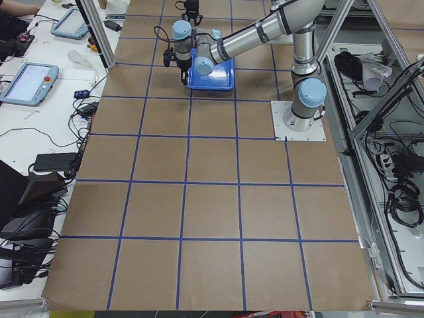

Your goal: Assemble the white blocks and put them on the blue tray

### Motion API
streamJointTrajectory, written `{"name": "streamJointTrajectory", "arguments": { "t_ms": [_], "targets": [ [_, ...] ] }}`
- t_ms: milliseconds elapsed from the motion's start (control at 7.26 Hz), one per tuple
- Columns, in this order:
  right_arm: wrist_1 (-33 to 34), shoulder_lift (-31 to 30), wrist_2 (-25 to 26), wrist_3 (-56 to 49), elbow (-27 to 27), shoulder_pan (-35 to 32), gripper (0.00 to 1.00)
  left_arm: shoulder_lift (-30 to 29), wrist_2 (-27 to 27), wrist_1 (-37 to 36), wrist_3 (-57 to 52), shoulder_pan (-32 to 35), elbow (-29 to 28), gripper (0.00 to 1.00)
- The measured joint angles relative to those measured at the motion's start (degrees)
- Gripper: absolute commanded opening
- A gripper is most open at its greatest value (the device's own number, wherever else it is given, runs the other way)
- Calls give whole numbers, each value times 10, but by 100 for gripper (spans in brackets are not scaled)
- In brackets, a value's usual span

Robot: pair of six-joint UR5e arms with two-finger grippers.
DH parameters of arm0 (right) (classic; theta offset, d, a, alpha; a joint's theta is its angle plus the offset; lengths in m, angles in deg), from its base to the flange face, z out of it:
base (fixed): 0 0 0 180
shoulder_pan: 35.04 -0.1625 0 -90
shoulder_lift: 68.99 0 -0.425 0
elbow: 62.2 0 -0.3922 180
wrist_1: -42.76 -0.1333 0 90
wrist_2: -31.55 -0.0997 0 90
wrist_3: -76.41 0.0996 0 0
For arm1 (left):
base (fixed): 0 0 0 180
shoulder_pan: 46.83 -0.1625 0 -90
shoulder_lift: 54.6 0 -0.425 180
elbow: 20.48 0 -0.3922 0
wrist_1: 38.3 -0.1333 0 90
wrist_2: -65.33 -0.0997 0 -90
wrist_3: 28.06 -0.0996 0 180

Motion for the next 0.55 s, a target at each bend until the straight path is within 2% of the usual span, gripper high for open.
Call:
{"name": "streamJointTrajectory", "arguments": {
  "t_ms": [551],
  "targets": [
    [-105,-97,-7,50,-7,-23,0,-8,4,-21,165,111,25,31]
  ]
}}
